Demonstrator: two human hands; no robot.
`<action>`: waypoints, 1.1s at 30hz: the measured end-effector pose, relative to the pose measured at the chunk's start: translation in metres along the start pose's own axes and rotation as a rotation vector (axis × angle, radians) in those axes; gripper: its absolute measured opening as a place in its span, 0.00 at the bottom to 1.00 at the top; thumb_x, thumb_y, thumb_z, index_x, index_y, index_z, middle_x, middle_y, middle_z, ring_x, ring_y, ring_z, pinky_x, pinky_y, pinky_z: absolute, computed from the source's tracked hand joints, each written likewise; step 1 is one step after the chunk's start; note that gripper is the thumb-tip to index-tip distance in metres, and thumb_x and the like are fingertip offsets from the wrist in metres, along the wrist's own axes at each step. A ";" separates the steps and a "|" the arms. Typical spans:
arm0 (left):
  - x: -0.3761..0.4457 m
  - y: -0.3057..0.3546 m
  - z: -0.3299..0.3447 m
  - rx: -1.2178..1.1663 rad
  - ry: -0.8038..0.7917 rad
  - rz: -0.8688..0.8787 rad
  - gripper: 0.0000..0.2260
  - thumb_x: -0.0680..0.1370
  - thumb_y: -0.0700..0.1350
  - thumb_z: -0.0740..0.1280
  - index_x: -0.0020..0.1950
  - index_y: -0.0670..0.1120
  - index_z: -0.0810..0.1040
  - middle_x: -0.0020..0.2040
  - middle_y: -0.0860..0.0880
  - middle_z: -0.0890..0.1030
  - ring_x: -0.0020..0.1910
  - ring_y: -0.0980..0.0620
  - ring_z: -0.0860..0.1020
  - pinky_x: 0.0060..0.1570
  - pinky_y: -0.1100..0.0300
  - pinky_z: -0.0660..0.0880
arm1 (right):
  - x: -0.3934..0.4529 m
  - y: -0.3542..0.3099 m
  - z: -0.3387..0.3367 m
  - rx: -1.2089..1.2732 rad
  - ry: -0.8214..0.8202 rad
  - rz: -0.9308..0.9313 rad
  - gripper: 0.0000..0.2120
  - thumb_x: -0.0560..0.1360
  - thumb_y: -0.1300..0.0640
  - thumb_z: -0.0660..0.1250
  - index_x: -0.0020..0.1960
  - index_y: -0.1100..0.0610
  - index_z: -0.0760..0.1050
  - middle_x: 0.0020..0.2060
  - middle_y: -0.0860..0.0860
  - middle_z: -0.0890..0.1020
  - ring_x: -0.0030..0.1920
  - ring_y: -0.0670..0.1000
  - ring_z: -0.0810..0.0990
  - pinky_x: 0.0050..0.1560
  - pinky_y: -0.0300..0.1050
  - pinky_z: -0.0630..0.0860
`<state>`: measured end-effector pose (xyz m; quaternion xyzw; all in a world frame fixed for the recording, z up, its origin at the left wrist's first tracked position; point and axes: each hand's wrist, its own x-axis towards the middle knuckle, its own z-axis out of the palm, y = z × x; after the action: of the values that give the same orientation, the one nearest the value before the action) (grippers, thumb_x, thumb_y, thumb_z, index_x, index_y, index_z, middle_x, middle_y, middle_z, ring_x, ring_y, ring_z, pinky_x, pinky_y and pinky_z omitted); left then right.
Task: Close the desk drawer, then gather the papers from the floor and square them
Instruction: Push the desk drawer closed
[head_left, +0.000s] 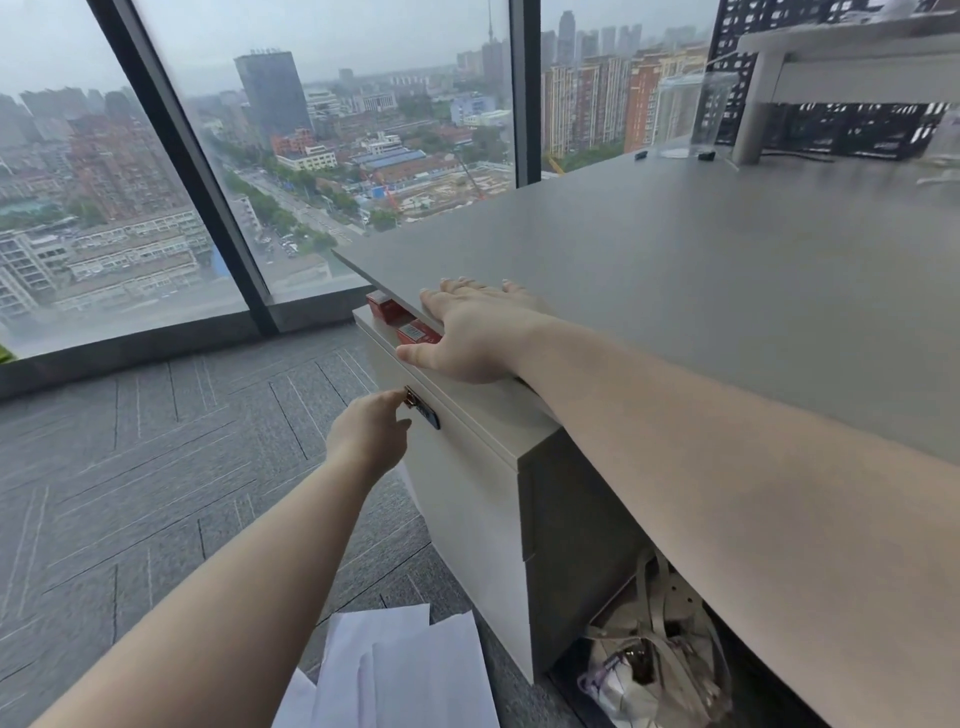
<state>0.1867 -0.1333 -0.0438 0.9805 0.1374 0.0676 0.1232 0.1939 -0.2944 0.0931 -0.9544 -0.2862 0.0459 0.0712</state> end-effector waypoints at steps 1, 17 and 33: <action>0.001 0.002 0.001 0.027 0.029 0.006 0.19 0.78 0.46 0.61 0.70 0.49 0.70 0.65 0.45 0.77 0.65 0.43 0.74 0.56 0.50 0.73 | 0.001 0.000 0.000 0.000 0.000 0.000 0.37 0.75 0.34 0.52 0.78 0.51 0.49 0.79 0.50 0.50 0.79 0.49 0.47 0.76 0.55 0.43; 0.008 -0.002 0.035 0.099 0.268 0.068 0.13 0.78 0.40 0.55 0.53 0.44 0.78 0.52 0.46 0.82 0.50 0.42 0.79 0.38 0.55 0.69 | 0.006 0.001 0.002 0.015 0.032 -0.023 0.36 0.75 0.33 0.53 0.77 0.51 0.53 0.79 0.50 0.53 0.79 0.49 0.49 0.77 0.56 0.45; 0.020 -0.007 0.051 -0.288 0.280 -0.012 0.11 0.80 0.45 0.53 0.44 0.43 0.72 0.46 0.43 0.79 0.40 0.40 0.75 0.40 0.49 0.72 | 0.009 0.002 0.004 0.005 0.044 -0.034 0.35 0.74 0.35 0.56 0.76 0.51 0.56 0.78 0.51 0.56 0.78 0.51 0.53 0.75 0.57 0.49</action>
<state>0.2124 -0.1321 -0.0924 0.9328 0.1480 0.2217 0.2425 0.2017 -0.2905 0.0880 -0.9500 -0.3006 0.0243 0.0809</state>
